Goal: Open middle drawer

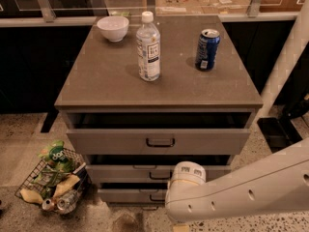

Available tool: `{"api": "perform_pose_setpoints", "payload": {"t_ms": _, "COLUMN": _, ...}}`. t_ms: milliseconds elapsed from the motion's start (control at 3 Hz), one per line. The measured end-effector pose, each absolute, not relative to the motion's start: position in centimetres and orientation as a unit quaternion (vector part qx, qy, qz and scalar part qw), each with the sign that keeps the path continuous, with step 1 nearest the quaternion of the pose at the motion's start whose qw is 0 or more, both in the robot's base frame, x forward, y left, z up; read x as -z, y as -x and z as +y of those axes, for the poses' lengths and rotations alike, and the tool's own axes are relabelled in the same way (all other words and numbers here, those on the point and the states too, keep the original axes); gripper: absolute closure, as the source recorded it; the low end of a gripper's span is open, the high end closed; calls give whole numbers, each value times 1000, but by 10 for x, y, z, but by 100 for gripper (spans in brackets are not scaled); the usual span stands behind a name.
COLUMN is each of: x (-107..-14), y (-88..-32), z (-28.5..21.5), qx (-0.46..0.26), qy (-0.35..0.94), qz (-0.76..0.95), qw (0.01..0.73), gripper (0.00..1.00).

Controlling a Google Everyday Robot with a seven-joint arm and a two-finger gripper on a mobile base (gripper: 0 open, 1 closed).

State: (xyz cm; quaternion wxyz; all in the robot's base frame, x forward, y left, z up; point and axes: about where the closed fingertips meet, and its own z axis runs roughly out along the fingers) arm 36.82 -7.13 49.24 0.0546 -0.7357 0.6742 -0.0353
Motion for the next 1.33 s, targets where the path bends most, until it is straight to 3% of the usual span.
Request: {"api": "perform_pose_setpoints", "payload": {"t_ms": 1333, "x": -470, "y": -387, "z": -67, "qx": 3, "qy": 708, "qz": 701, "qw": 87, "gripper": 0}}
